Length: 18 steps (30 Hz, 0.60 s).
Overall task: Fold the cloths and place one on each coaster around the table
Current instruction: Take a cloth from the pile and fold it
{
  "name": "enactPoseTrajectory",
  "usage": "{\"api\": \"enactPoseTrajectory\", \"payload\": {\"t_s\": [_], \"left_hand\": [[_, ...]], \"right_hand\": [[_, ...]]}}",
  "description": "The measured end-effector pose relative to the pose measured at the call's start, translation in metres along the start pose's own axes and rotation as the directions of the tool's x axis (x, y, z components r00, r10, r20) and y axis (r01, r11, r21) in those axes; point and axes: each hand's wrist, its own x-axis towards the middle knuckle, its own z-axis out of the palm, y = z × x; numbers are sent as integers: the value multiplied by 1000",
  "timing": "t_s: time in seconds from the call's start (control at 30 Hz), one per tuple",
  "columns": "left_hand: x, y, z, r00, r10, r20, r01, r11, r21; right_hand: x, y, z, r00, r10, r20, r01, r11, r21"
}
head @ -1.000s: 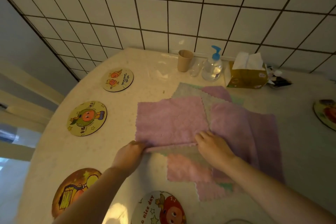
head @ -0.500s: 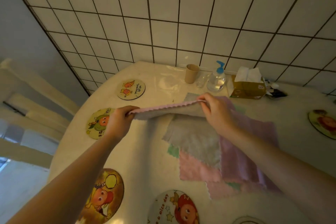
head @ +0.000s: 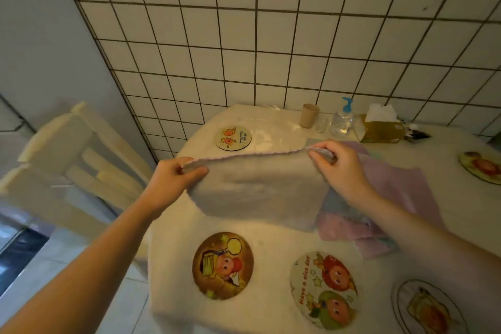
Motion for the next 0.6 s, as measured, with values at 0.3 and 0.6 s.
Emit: {"api": "enactPoseTrajectory", "payload": {"t_s": [0.3, 0.6], "left_hand": [[-11, -29, -29, 981, -187, 46, 192, 969, -157], [18, -128, 22, 885, -456, 98, 459, 888, -11]], "right_hand": [[-27, -17, 36, 992, 123, 3, -123, 988, 92], [-20, 71, 106, 914, 335, 231, -291, 935, -202]]}}
